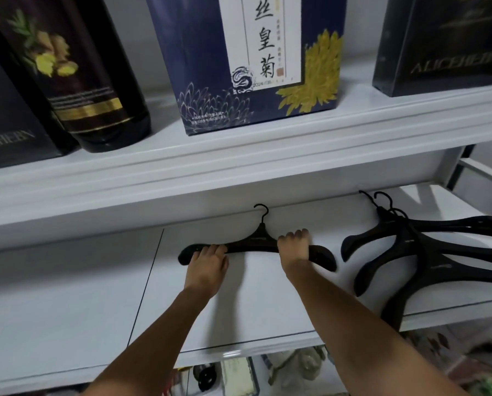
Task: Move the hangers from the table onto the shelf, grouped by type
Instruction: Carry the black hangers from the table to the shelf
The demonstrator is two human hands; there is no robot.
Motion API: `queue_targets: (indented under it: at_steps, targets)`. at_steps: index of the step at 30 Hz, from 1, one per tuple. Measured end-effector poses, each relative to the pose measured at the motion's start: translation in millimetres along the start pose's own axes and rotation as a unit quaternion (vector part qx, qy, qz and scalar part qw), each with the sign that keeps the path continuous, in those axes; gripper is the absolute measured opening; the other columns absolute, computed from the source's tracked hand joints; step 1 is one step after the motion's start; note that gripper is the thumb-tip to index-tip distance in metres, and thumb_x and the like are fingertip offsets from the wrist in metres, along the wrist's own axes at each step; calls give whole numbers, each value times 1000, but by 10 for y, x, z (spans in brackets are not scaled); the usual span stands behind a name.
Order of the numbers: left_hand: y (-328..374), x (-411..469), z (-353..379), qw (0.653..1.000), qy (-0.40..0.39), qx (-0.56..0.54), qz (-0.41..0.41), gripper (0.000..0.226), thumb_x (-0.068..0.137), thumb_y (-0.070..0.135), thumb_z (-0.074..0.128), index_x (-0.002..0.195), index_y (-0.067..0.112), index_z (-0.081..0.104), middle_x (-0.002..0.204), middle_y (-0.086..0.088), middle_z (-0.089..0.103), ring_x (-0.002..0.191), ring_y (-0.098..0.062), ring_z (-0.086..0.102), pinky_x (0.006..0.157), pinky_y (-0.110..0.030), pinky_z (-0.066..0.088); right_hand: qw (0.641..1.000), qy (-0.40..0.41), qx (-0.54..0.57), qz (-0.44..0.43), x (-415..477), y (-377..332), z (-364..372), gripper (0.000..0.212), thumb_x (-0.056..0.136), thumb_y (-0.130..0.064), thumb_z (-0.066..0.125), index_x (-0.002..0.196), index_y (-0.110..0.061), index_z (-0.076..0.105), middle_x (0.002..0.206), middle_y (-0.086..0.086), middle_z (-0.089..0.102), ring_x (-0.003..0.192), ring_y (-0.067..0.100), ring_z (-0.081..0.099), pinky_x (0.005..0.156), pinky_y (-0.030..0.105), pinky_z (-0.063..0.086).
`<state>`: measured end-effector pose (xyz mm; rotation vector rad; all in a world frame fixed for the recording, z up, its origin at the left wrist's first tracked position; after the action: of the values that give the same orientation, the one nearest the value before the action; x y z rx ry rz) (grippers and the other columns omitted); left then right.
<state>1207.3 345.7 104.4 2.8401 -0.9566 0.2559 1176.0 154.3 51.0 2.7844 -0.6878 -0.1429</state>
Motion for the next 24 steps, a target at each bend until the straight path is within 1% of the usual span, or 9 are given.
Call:
queue_targets:
  at_steps: [4, 7, 9, 11, 15, 17, 19, 21, 24]
  targets:
    - [-37, 11, -32, 1000, 3, -13, -3, 28, 94, 23, 44, 109, 10, 64, 100, -8, 68, 97, -30, 62, 87, -38, 45, 1000, -6, 10, 7, 14, 17, 19, 24, 91, -10, 52, 113, -15, 60, 115, 6, 61, 111, 28, 55, 102, 41, 34]
    - [-36, 7, -47, 1000, 10, -7, -5, 48, 89, 34, 26, 100, 12, 67, 88, -5, 68, 85, -29, 65, 80, -38, 49, 998, 8, 66, 1, 1, -7, 58, 26, 88, -8, 56, 114, -11, 59, 112, 7, 61, 105, 28, 59, 94, 38, 41]
    - [-26, 2, -41, 1000, 20, 6, 0, 52, 85, 36, 22, 95, 13, 68, 81, -3, 68, 76, -27, 66, 75, -36, 51, 993, 50, 105, 19, 36, 7, 3, 33, 60, -16, 82, 91, -12, 70, 87, 8, 67, 78, 27, 66, 72, 34, 53]
    - [-9, 10, -28, 1000, 11, 5, 1, 58, 84, 39, 17, 100, 13, 67, 86, -4, 68, 80, -28, 65, 76, -36, 49, 981, 94, 171, 5, 154, 1, 78, 45, 16, -8, 90, 55, -10, 67, 53, 9, 57, 45, 26, 57, 45, 28, 49]
    - [25, 59, 17, 1000, -29, 8, 2, 85, 76, 50, -3, 131, 15, 51, 126, -5, 58, 113, -26, 56, 98, -37, 39, 970, 156, 185, -13, 231, 23, 98, 48, 3, -1, 86, 44, -10, 61, 44, 8, 50, 35, 24, 50, 38, 25, 43]
    - [32, 79, 65, 998, -61, 15, -3, 85, 77, 54, -6, 142, 18, 36, 144, -2, 42, 130, -22, 43, 109, -33, 30, 974, 136, 181, -30, 172, -6, 33, 50, 2, -4, 87, 46, -9, 62, 47, 9, 53, 38, 25, 53, 42, 27, 47]
    - [22, 109, 100, 997, -80, 15, -9, 61, 96, 49, 11, 147, 19, 27, 153, -2, 29, 140, -19, 29, 116, -30, 19, 990, 62, 120, -42, 93, -19, 11, 50, 30, -14, 92, 75, -6, 70, 72, 14, 65, 66, 31, 65, 73, 39, 56]
    - [57, 151, 98, 996, -84, 12, -5, 51, 102, 38, 25, 149, 19, 22, 157, -3, 21, 145, -19, 19, 119, -30, 12, 995, 37, 83, -50, 93, -16, 47, 48, 78, -15, 71, 122, -5, 56, 117, 16, 59, 112, 33, 55, 114, 47, 27]
    - [53, 200, 100, 995, -93, 23, -7, 52, 102, 37, 26, 150, 19, 17, 159, -3, 14, 148, -19, 10, 121, -32, 5, 996, 18, 66, -59, 98, -51, 66, 57, 90, -14, 56, 142, -6, 34, 136, 15, 47, 128, 33, 42, 119, 48, 11]
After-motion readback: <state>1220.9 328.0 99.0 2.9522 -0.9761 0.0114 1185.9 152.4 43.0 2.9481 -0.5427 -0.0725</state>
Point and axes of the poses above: each hand's wrist, its own x-axis towards the middle knuckle, its own z-axis out of the palm, y = z × x, the point moved 9 cm from there along x, towards the middle knuckle
